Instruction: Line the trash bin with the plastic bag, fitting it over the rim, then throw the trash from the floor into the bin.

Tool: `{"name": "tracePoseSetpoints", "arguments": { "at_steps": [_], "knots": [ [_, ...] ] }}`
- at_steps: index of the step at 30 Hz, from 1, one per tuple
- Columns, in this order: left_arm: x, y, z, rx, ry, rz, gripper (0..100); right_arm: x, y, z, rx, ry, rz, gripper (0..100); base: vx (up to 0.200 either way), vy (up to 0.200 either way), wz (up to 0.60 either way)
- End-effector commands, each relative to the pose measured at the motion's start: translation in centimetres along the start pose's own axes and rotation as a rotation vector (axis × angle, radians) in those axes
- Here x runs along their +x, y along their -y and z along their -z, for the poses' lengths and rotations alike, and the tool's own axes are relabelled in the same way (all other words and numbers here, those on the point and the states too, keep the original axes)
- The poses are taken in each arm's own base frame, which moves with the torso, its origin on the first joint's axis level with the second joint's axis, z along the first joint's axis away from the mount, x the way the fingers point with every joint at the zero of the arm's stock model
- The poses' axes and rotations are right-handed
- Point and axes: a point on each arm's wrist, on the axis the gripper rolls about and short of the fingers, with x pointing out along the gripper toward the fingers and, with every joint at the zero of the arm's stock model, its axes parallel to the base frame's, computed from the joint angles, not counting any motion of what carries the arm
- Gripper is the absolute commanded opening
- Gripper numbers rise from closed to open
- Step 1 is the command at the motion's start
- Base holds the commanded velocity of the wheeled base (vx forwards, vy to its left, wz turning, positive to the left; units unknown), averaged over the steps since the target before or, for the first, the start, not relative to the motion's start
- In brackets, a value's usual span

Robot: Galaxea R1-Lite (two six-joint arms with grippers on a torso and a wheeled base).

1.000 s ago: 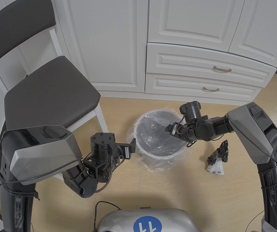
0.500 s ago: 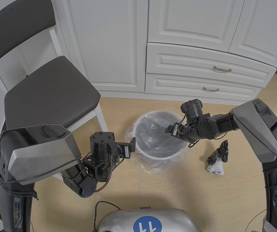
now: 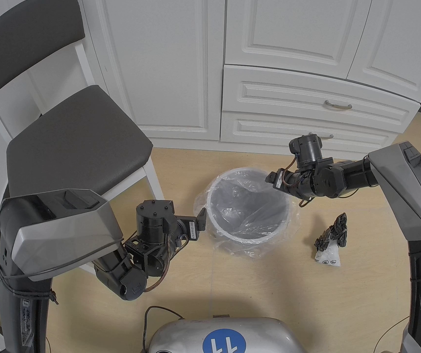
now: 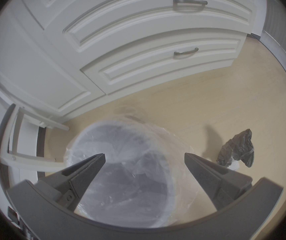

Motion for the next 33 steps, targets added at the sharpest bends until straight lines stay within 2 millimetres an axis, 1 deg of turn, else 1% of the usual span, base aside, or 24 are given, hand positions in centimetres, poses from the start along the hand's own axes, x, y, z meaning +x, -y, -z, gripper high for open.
{"name": "tracePoseSetpoints", "arguments": {
  "at_steps": [1, 2, 5, 6, 7, 9, 12, 15, 18, 26, 32, 33],
  "knots": [
    [0.1, -0.1, 0.1, -0.002, -0.001, -0.003, 100, 1.7, -0.3, -0.9, 0.070, 0.060, -0.026, 100, 0.000, 0.000, 0.00],
    [0.1, -0.1, 0.1, 0.000, -0.002, -0.003, 100, 2.7, -0.6, -0.9, 0.113, 0.084, -0.043, 100, 0.000, 0.000, 0.00],
    [0.1, -0.1, 0.2, -0.001, -0.004, -0.004, 100, 4.7, -0.9, -0.6, 0.175, 0.114, -0.066, 100, 0.000, 0.000, 0.00],
    [0.1, -0.1, 0.2, -0.001, -0.004, -0.004, 100, 4.9, -0.9, -0.6, 0.180, 0.116, -0.068, 100, 0.000, 0.000, 0.00],
    [0.1, -0.1, 0.2, -0.001, -0.004, -0.004, 100, 6.4, -0.9, 0.3, 0.199, 0.118, -0.059, 100, 0.000, 0.000, 0.00],
    [0.1, -0.1, 0.2, -0.001, -0.004, -0.004, 100, 8.0, 0.0, 2.0, 0.194, 0.115, -0.003, 100, 0.000, 0.000, 0.00],
    [0.1, -0.1, 0.2, -0.001, -0.004, -0.002, 100, 9.2, 0.0, 2.6, 0.199, 0.199, -0.032, 100, 0.000, 0.000, 0.00],
    [0.1, -0.1, 0.2, -0.001, -0.004, -0.002, 100, 10.4, 0.4, 3.4, 0.168, 0.257, -0.052, 100, 0.000, 0.000, 0.00],
    [0.2, -0.1, 0.2, -0.003, -0.002, -0.002, 100, 10.6, 0.6, 3.2, 0.169, 0.299, -0.060, 100, 0.000, 0.000, 0.00],
    [0.1, -0.1, 0.2, -0.009, -0.002, -0.002, 100, 10.5, 0.6, 3.1, 0.161, 0.292, -0.051, 100, 0.000, 0.000, 0.00],
    [0.1, -0.1, 0.1, -0.013, 0.001, -0.003, 100, 9.5, 0.0, 2.8, 0.143, 0.235, -0.022, 100, 0.000, 0.000, 0.00],
    [0.1, -0.1, 0.1, -0.010, -0.001, -0.003, 100, 9.1, -0.3, 2.5, 0.142, 0.236, -0.024, 100, 0.000, 0.000, 0.00]
  ]
}}
